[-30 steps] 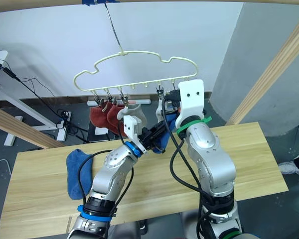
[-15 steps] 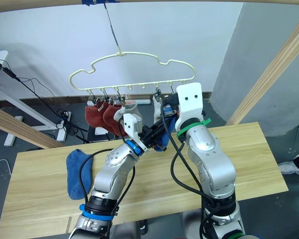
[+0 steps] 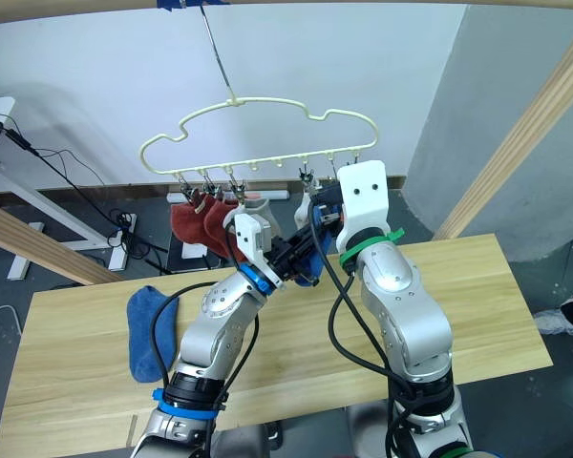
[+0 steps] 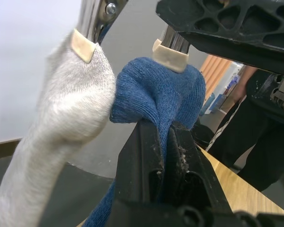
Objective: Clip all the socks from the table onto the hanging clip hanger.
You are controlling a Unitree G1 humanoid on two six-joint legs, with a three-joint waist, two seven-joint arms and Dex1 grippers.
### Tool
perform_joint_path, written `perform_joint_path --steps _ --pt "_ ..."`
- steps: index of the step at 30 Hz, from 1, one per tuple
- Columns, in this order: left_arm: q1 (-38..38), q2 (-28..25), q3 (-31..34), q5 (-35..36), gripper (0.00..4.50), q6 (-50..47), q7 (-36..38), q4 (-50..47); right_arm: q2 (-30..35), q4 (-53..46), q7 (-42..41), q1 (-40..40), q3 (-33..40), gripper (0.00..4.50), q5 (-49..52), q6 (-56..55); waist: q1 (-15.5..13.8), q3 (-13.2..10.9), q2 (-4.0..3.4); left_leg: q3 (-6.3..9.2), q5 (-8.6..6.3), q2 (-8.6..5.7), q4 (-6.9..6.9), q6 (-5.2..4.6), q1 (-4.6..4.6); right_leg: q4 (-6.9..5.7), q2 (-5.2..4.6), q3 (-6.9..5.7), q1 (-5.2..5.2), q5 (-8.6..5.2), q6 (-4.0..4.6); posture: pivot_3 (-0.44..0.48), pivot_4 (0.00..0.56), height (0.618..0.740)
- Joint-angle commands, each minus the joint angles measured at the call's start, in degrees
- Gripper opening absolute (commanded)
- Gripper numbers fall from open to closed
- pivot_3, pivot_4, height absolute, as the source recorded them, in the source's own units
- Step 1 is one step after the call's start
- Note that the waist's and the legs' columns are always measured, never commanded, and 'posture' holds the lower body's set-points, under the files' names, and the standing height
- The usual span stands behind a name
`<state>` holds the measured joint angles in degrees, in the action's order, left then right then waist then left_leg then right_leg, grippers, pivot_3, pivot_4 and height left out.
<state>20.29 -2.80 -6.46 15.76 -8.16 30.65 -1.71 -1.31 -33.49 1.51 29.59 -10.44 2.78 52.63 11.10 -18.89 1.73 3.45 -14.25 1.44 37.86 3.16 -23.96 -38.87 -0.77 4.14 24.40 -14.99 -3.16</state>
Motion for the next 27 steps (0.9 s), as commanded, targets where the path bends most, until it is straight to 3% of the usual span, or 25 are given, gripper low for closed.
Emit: perform_joint_path --steps 1,13,20,27 --pt "-0.1 0.3 -0.6 0.4 0.0 1.4 0.3 -2.0 -0.3 -3.5 -0.1 0.1 1.0 3.22 0.0 -1.3 0.0 0.0 0.0 0.0 0.0 0.0 0.0 0.0 0.0 0.0 0.0 0.0 0.0 0.0 0.0 -0.258 0.292 0.74" --pt "-1.6 -0.6 -1.1 -0.8 0.0 0.2 -0.3 -0.2 0.6 -9.3 -5.0 -1.5 3.4 3.22 5.7 0.3 0.0 0.0 0.0 0.02 0.0 0.0 0.0 0.0 0.0 0.0 0.02 -0.01 0.0 0.0 0.0 -0.266 0.292 0.74" --pt "-1.1 -0.1 -0.9 -0.5 0.0 0.2 -0.6 0.2 9.7 -15.8 -12.9 -4.1 11.4 3.22 12.6 4.0 -0.2 0.0 0.0 0.04 0.0 -0.02 0.02 0.0 -0.01 0.02 -0.01 -0.02 -0.05 0.0 -0.01 -0.272 0.293 0.74" --pt "-1.4 -0.1 -0.4 -0.1 0.0 0.7 -0.5 -0.3 13.7 -16.1 -14.6 -5.5 11.9 3.22 16.1 5.2 0.2 0.0 0.0 0.03 0.0 0.05 0.0 -0.01 0.05 0.01 0.19 0.0 -0.05 -0.01 -0.02 -0.279 0.292 0.74"
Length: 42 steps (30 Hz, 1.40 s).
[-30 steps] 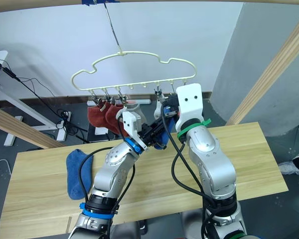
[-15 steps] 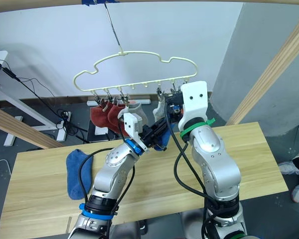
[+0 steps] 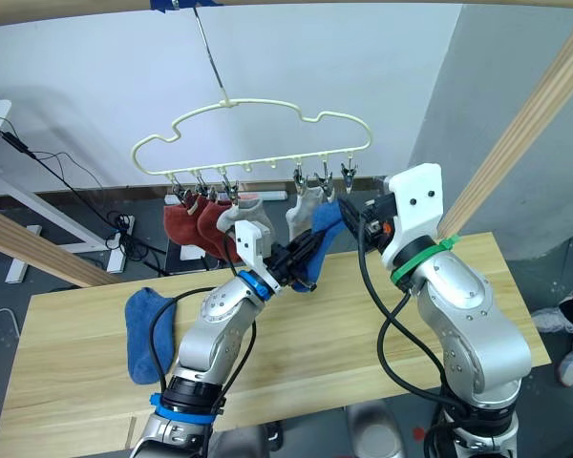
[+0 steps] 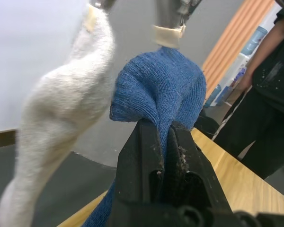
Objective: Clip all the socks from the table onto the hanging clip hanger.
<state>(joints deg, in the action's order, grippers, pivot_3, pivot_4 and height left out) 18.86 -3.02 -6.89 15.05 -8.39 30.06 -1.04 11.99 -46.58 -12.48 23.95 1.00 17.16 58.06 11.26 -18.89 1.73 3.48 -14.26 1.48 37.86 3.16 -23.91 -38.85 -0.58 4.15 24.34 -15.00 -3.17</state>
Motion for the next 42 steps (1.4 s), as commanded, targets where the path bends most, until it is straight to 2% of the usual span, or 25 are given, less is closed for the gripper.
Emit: perform_joint_path --steps 1,9,15,18,21,36,39,42 --pt "-0.1 0.1 0.1 0.6 0.0 0.9 0.1 -1.1 0.5 -2.9 -0.6 0.2 0.0 3.22 1.9 -0.2 0.0 0.0 0.0 0.0 0.0 0.02 0.0 0.0 0.0 0.0 0.04 0.01 0.0 0.0 0.0 -0.279 0.292 0.74" --pt "-2.3 -1.7 -0.9 -0.6 0.0 1.5 0.9 -2.3 -0.2 0.9 2.7 3.2 -6.2 3.22 0.1 -0.4 -0.1 0.0 0.0 -0.03 0.0 0.05 0.03 0.0 0.02 -0.01 0.07 0.07 0.01 -0.12 -0.21 -0.268 0.294 0.74" --pt "-2.4 -2.5 -0.6 -0.6 0.0 1.6 1.0 -3.3 -0.5 4.5 4.5 4.7 -8.0 3.22 -2.5 -2.2 -0.3 0.0 0.0 -0.04 0.0 0.02 0.04 0.01 -0.01 0.03 0.03 0.07 0.0 0.01 0.01 -0.26 0.293 0.74" --pt "-3.0 -3.1 -0.9 -0.7 0.0 1.4 1.1 -4.0 -0.9 5.3 5.1 4.6 -8.3 2.68 -3.3 -3.0 -0.3 0.0 0.0 -0.01 0.0 0.03 0.01 0.01 -0.02 0.03 0.04 0.05 0.01 0.01 0.01 -0.255 0.292 0.74" --pt "-3.4 -3.5 -1.0 -0.5 0.0 1.4 1.1 -4.4 -1.1 6.0 5.7 4.7 -9.0 1.62 -4.0 -3.4 -0.3 0.0 0.0 -0.02 0.0 0.04 0.01 0.01 -0.01 0.02 0.04 0.05 0.01 0.01 0.01 -0.253 0.292 0.74" --pt "-3.9 -5.1 -1.1 -0.7 0.0 1.2 1.3 -5.4 -4.0 13.0 7.9 7.0 -11.6 1.62 -9.4 -7.3 -0.4 0.0 0.0 -0.02 0.0 0.04 0.02 0.01 -0.01 0.01 0.03 0.05 0.01 0.01 0.02 -0.243 0.288 0.74" --pt "-8.4 -9.5 -2.0 -5.3 0.0 2.8 1.2 -4.3 -3.5 12.0 7.2 6.6 -11.2 1.62 -9.5 -6.7 -0.1 0.0 0.0 -0.02 0.0 0.06 0.01 0.01 0.01 0.0 0.04 0.06 0.01 0.02 0.03 -0.247 0.289 0.74" --pt "-13.5 -11.4 -0.1 -7.9 0.0 3.3 -2.7 -4.5 -2.5 9.9 5.4 5.8 -10.5 1.62 -8.1 -5.1 0.0 0.0 -0.01 -0.03 0.0 0.12 -0.04 0.01 0.05 -0.02 0.07 0.08 0.05 0.02 0.03 -0.252 0.292 0.74"
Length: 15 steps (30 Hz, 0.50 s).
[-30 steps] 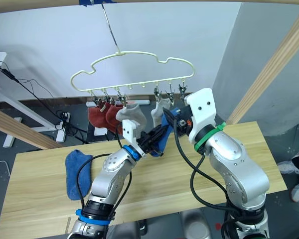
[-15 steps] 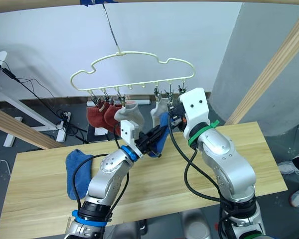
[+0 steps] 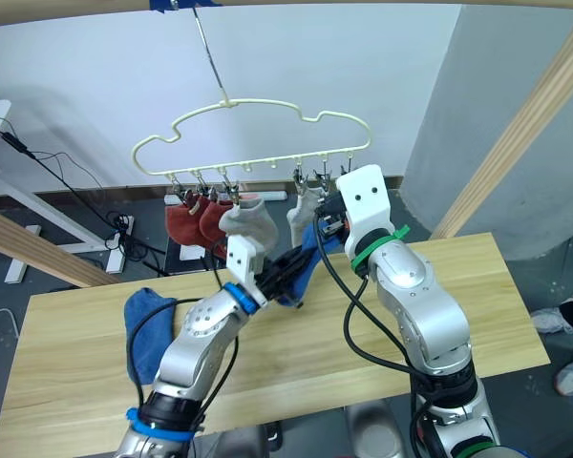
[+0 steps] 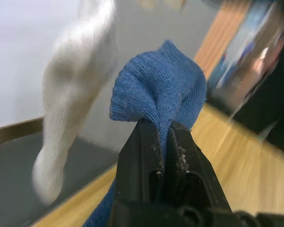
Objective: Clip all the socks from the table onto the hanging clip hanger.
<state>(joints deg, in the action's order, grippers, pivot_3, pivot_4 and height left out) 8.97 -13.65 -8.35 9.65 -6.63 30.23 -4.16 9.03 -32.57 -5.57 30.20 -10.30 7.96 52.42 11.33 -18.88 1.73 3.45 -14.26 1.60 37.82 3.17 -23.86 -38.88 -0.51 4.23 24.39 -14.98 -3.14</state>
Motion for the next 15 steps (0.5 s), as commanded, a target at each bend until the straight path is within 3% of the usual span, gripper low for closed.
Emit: perform_joint_path --steps 1,8,13,15 --pt "-4.4 -0.9 1.8 -2.9 0.0 1.5 -3.7 -1.5 0.6 -4.5 -1.8 -0.6 0.9 1.62 1.4 0.9 -0.2 0.0 0.0 0.03 0.0 0.02 0.0 0.0 -0.01 0.0 0.0 -0.02 0.01 0.0 0.0 -0.252 0.292 0.74" --pt "-16.0 0.5 8.1 -4.2 0.0 -1.4 -13.2 -4.4 8.4 -10.2 -14.7 -3.4 0.9 1.62 12.3 9.6 -0.5 0.0 0.0 0.04 0.0 0.05 0.04 -0.01 -0.06 0.03 -0.34 -0.03 -0.03 -0.01 -0.02 -0.247 0.298 0.74" --pt "-18.8 2.5 11.7 -3.5 0.0 -3.2 -17.4 -4.0 10.0 -10.3 -15.3 -3.3 1.2 1.62 14.0 9.8 -0.5 0.0 0.01 0.02 0.0 -0.07 0.05 -0.02 -0.06 0.04 -0.38 -0.06 -0.03 -0.18 -0.3 -0.238 0.297 0.74" --pt "-19.4 1.6 11.9 -4.0 0.63 -3.3 -16.8 -3.8 10.1 -9.9 -15.0 -3.0 1.2 1.58 14.2 9.6 -0.5 0.0 0.02 -0.03 0.01 -0.08 0.08 -0.02 -0.03 0.04 -0.31 -0.04 -0.03 -0.19 -0.32 -0.238 0.297 0.74"
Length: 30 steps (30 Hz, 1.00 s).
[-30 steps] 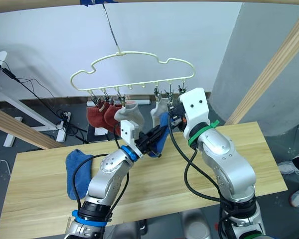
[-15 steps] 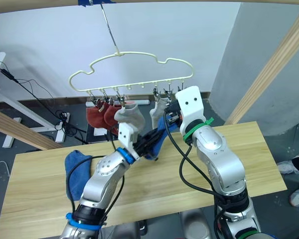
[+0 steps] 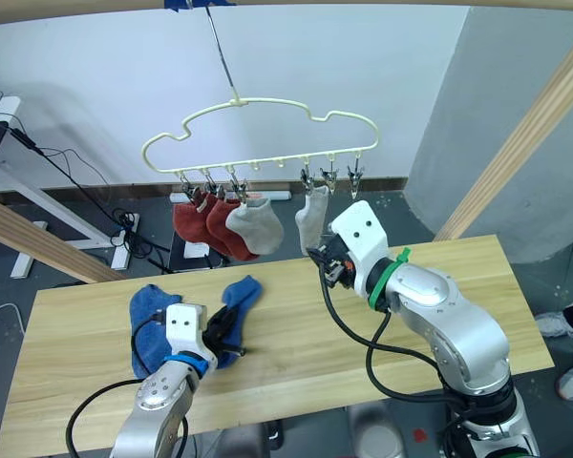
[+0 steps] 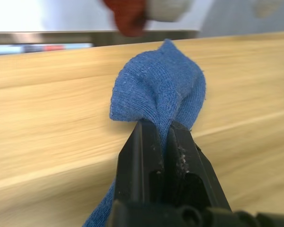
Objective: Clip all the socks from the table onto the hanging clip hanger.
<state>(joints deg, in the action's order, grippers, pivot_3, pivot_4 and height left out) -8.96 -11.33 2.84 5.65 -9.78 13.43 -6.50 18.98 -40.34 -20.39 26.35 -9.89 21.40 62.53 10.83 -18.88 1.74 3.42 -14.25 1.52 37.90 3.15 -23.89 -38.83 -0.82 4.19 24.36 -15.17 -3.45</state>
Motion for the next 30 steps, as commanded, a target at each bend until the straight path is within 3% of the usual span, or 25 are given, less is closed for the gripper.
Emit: perform_joint_path --steps 1,7,10,14,17,21,30 --pt "-1.5 -1.0 0.6 0.2 0.88 -0.2 0.7 -1.6 0.2 -2.0 -0.1 0.9 0.8 1.58 0.8 -0.7 0.1 0.0 0.0 -0.01 0.0 0.0 0.0 0.0 0.01 0.0 0.03 0.01 0.0 0.0 0.0 -0.237 0.297 0.74" --pt "-2.8 -2.3 1.0 1.0 2.56 -0.6 2.4 -3.9 0.6 -2.1 0.1 0.8 0.7 1.58 0.9 -0.9 0.0 0.0 0.0 0.0 0.0 0.02 -0.03 0.01 0.01 0.0 0.21 0.02 0.02 0.0 0.01 -0.236 0.297 0.74" --pt "-4.9 -5.3 1.9 2.1 3.42 -0.1 5.6 -7.2 0.0 -2.0 1.0 0.7 1.1 1.58 0.7 -1.0 0.1 0.0 0.0 0.0 -0.01 0.06 -0.05 0.01 0.01 0.01 0.2 0.05 0.03 0.0 0.02 -0.236 0.297 0.74" --pt "-4.2 -12.0 2.0 2.3 4.42 7.9 13.6 -7.1 -1.2 -1.5 2.5 0.7 1.5 1.58 0.2 -1.5 0.1 0.0 0.0 0.01 0.0 0.1 -0.08 0.01 0.02 -0.01 0.22 0.04 0.06 -0.01 0.04 -0.224 0.301 0.74" --pt "1.3 -16.3 1.6 5.9 4.48 12.0 22.3 -5.5 -1.5 -0.7 4.0 1.1 1.3 1.58 -1.3 -2.9 -0.3 0.0 -0.01 -0.02 0.0 0.13 -0.06 0.02 0.01 0.02 0.16 0.07 0.06 -0.01 0.04 -0.222 0.302 0.74" --pt "9.2 -17.3 1.0 12.0 4.48 11.0 28.2 -7.2 -1.3 0.2 5.6 2.2 1.2 1.58 -3.7 -5.8 -1.3 0.0 -0.01 -0.13 0.01 0.09 -0.03 0.03 -0.01 0.09 0.09 0.08 0.06 -0.01 0.02 -0.226 0.303 0.74" --pt "19.6 -15.2 -1.2 16.5 4.48 4.2 26.8 -14.5 -3.0 2.6 8.7 3.7 1.7 1.58 -7.5 -10.0 -1.4 0.0 0.0 -0.09 -0.03 0.07 -0.16 0.03 -0.1 0.14 0.14 0.03 0.12 0.16 0.31 -0.228 0.302 0.74"
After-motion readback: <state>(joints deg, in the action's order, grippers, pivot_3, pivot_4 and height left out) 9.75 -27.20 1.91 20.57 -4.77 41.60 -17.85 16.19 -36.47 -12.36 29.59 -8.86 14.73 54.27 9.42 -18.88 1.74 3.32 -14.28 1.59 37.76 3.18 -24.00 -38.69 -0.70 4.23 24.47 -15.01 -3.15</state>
